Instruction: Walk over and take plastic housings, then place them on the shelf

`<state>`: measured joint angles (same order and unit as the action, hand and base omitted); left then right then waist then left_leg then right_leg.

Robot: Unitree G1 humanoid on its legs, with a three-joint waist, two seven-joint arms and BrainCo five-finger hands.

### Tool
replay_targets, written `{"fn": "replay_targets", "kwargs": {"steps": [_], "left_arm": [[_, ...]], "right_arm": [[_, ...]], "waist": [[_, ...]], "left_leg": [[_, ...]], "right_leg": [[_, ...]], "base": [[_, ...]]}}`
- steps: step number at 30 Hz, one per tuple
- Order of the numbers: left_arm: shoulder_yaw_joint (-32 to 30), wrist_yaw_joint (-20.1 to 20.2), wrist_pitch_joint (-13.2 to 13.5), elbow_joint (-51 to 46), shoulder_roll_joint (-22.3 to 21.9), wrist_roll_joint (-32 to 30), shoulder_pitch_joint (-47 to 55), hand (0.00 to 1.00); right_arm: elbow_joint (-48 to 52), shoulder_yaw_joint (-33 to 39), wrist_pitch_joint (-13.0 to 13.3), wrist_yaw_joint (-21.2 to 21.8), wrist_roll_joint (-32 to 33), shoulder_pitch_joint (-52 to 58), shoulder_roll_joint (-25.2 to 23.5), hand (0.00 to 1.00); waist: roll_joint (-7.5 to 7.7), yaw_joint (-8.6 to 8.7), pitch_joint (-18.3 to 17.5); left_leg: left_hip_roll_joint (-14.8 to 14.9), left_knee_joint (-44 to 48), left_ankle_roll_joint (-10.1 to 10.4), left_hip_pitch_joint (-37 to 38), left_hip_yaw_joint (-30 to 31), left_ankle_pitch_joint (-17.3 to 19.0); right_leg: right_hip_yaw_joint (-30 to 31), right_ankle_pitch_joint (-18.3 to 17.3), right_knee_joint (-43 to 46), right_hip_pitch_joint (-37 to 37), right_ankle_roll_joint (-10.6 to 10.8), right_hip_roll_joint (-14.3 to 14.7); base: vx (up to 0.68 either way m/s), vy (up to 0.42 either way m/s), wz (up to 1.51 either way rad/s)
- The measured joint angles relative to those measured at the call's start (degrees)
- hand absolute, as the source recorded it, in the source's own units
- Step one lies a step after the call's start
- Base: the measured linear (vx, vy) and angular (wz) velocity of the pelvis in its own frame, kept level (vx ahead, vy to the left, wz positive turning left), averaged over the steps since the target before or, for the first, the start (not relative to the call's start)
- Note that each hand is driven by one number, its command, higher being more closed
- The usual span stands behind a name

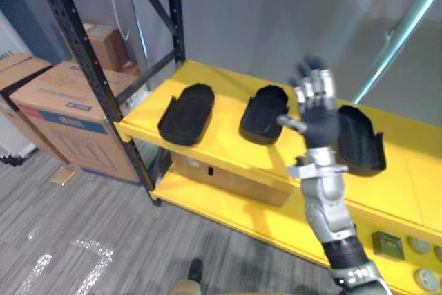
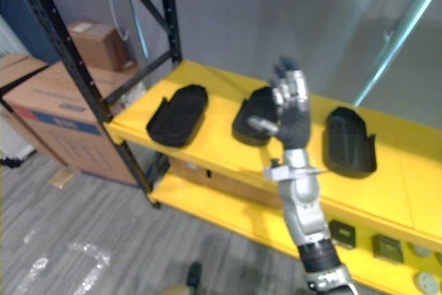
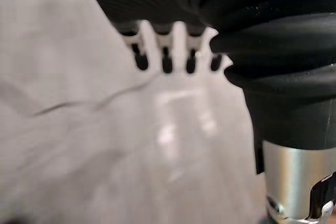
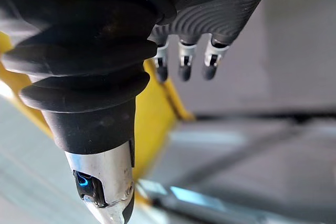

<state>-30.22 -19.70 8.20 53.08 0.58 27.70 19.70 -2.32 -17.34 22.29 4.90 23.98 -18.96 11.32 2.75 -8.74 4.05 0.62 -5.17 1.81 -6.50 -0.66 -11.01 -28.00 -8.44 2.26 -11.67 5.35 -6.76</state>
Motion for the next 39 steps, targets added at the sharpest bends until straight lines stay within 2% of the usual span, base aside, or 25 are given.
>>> {"fn": "replay_targets", "kwargs": {"steps": [5,9,10,13,16,17,18,19,20,21,22,23,25,26,27,28,29,30,31,34,38,39], "left_arm": [[-0.07,6.66,-0.21,6.81,-3.14,6.04,1.65,0.00],[0.31,8.99,0.86,6.77,-3.18,5.59,1.23,0.00],[1.57,9.50,1.87,6.73,-2.75,5.33,0.02,0.00],[4.97,9.89,3.05,6.45,-1.64,4.95,-2.74,0.00],[8.71,9.71,3.85,4.59,-0.99,3.26,-4.91,0.00],[10.18,9.50,4.01,3.50,-0.29,2.70,-4.99,0.00],[12.01,9.24,4.05,2.47,1.43,2.52,-5.05,0.00],[12.75,9.15,4.06,1.83,2.56,2.45,-5.13,0.00],[13.53,8.97,4.03,0.70,4.77,2.10,-6.12,0.00],[13.52,8.73,4.04,-0.54,6.84,2.09,-7.47,0.00],[13.51,8.64,4.04,-0.77,7.84,2.15,-8.33,0.00],[13.38,8.57,4.04,-1.07,9.36,3.00,-10.31,0.00],[13.31,8.59,4.43,-3.08,10.39,3.94,-11.67,0.00],[13.06,8.52,4.90,-4.14,10.30,3.98,-11.85,0.00],[13.06,8.54,5.50,-4.88,10.11,4.08,-11.85,0.00],[13.06,8.57,5.69,-4.89,9.91,4.61,-11.80,0.00],[13.00,8.64,5.69,-4.80,9.73,5.67,-11.42,0.00],[12.90,8.72,5.68,-4.36,9.49,5.67,-11.28,0.00],[13.11,9.07,5.56,-3.48,7.65,5.54,-10.58,0.00],[13.60,9.84,5.52,-1.83,5.58,4.68,-8.25,0.00],[15.93,10.81,5.41,-0.15,4.93,3.27,-8.29,0.00],[16.22,11.05,5.41,-0.15,4.61,3.22,-8.83,0.00]], "right_arm": [[-1.30,-1.88,-0.31,3.07,0.64,-1.49,-2.52,0.00],[-1.29,-1.88,-0.31,3.99,2.28,-1.57,-3.48,0.00],[-1.19,-1.78,-0.31,3.85,2.23,-1.40,-3.31,0.00],[-1.05,-1.84,-0.32,3.63,1.66,-1.12,-3.29,0.00],[-1.03,-1.92,-0.31,3.28,-0.14,-0.81,-4.20,0.00],[-0.92,-1.89,-0.16,3.31,-0.09,-0.23,-4.47,0.00],[-0.68,-1.82,-0.02,3.25,-0.13,0.56,-4.40,0.00],[-0.55,-1.77,0.05,3.20,-0.18,1.02,-4.39,0.00],[0.22,-1.51,0.41,3.17,-0.21,2.70,-4.36,0.00],[1.57,-1.58,0.43,3.30,-0.23,4.23,-4.41,0.00],[2.34,-1.86,0.45,3.47,-0.28,4.68,-4.45,0.00],[3.97,-1.94,0.45,3.79,-1.32,5.36,-4.46,0.00],[6.05,-1.92,0.45,3.74,-3.33,5.49,-4.46,0.00],[7.74,-1.88,0.56,3.75,-4.91,5.55,-4.42,0.00],[9.25,-1.82,1.46,3.73,-6.11,5.49,-4.39,0.00],[9.84,-1.80,1.73,3.72,-7.02,5.33,-4.38,0.00],[11.04,-1.79,1.85,3.72,-8.21,5.14,-4.35,0.00],[11.37,-1.65,2.15,3.75,-8.86,5.06,-4.05,0.00],[12.03,-0.74,2.21,3.81,-9.05,5.07,-2.09,0.00],[13.42,1.15,1.90,3.84,-7.23,4.26,0.84,0.00],[13.99,3.36,1.64,4.00,-6.58,2.04,2.67,0.00],[15.05,3.16,1.63,5.24,-6.56,1.18,2.72,0.00]], "waist": [[-0.67,-0.42,0.87],[0.17,-0.19,0.88],[0.73,0.71,1.35],[1.56,1.07,1.98],[1.35,0.75,3.64],[1.36,0.83,4.02],[1.58,1.09,4.28],[1.44,1.60,4.56],[1.06,2.79,4.80],[1.01,3.22,4.84],[0.95,3.28,4.88],[0.73,3.48,5.05],[0.77,3.80,5.09],[0.90,4.53,5.08],[1.19,4.73,4.99],[1.46,4.69,5.08],[2.83,4.62,5.07],[3.22,4.67,5.22],[2.09,4.89,5.40],[0.54,4.42,5.05],[0.63,4.74,4.95],[0.65,4.74,4.93]], "left_leg": [[1.08,0.00,0.12,1.52,-2.40,0.49],[1.24,0.02,-0.38,1.45,-5.46,0.83],[1.43,0.04,-0.49,1.49,-9.23,0.88],[0.82,0.04,-0.87,1.52,-11.40,0.80],[0.19,0.05,-2.37,3.18,-11.48,2.17],[-0.02,0.06,-2.79,4.26,-11.68,2.93],[-0.10,0.12,-3.18,5.23,-10.89,3.55],[0.13,0.33,-3.30,5.56,-10.29,3.79],[1.18,0.35,-3.39,5.64,-8.06,4.04],[2.33,0.36,-3.18,5.53,-7.04,4.22],[2.85,0.36,-3.12,5.49,-6.65,4.28],[3.66,0.36,-3.08,5.33,-5.98,4.32],[4.03,0.35,-2.71,5.16,-5.88,4.55],[3.69,0.34,-2.47,5.02,-5.70,4.71],[3.10,0.20,-2.17,4.96,-5.09,4.92],[2.64,0.09,-2.12,5.00,-5.00,4.95],[1.26,0.06,-1.82,5.11,-5.23,5.04],[0.73,0.05,-1.52,5.13,-5.31,4.98],[1.88,0.05,-0.63,5.71,-6.01,4.95],[4.34,0.06,1.61,6.23,-6.14,4.54],[4.95,0.26,2.38,6.64,-6.98,4.03],[4.90,0.34,2.39,6.66,-7.95,4.02]], "right_leg": [[1.79,-0.09,-0.38,-0.44,-0.14,0.33],[0.79,0.29,-1.01,-0.87,0.44,0.33],[-1.75,0.61,-1.63,-2.42,0.94,-0.05],[-4.37,0.71,-1.35,-3.49,1.17,-1.04],[-4.45,-0.17,6.82,-1.98,-0.32,-3.93],[-3.12,-0.80,13.57,0.11,-1.45,-5.53],[0.18,-0.71,20.92,2.91,-4.02,-7.01],[2.31,-0.12,24.62,4.63,-6.06,-7.12],[6.24,-3.03,27.64,7.09,-6.76,-6.20],[8.43,-5.12,27.90,9.37,-6.36,-5.04],[9.33,-5.46,27.78,10.73,-5.94,-4.71],[11.35,-5.48,26.87,13.23,-5.91,-4.20],[13.95,-4.13,23.38,15.76,-3.59,-3.81],[14.46,-2.94,19.87,15.51,-1.54,-3.91],[14.39,-2.34,16.78,15.04,-0.46,-3.89],[14.31,-2.28,14.81,14.42,-0.35,-3.85],[14.29,-2.34,10.58,12.87,-0.41,-4.00],[15.22,-0.66,8.49,12.07,1.44,-4.04],[14.10,1.11,6.94,10.46,1.58,-3.02],[12.65,3.48,3.67,7.95,0.20,-0.33],[11.52,3.53,2.72,6.32,0.11,0.55],[11.49,3.54,2.17,6.03,0.09,0.51]], "base": [[-0.02,-0.027,-0.26],[0.02,-0.023,0.14],[0.04,-0.011,0.54],[0.05,0.019,0.49],[0.09,0.101,0.05],[0.06,0.112,-0.06],[0.09,0.124,0.03],[0.11,0.056,0.35],[0.09,0.020,0.53],[0.09,0.015,0.49],[0.08,0.003,0.30],[0.08,-0.019,0.17],[0.05,-0.052,0.26],[0.06,-0.105,0.44],[0.08,-0.132,0.44],[0.11,-0.189,0.33],[0.10,-0.183,0.24],[0.15,-0.252,0.43],[0.13,-0.188,0.31],[0.17,-0.166,0.07],[0.14,-0.101,0.17],[0.06,-0.030,0.03]]}}
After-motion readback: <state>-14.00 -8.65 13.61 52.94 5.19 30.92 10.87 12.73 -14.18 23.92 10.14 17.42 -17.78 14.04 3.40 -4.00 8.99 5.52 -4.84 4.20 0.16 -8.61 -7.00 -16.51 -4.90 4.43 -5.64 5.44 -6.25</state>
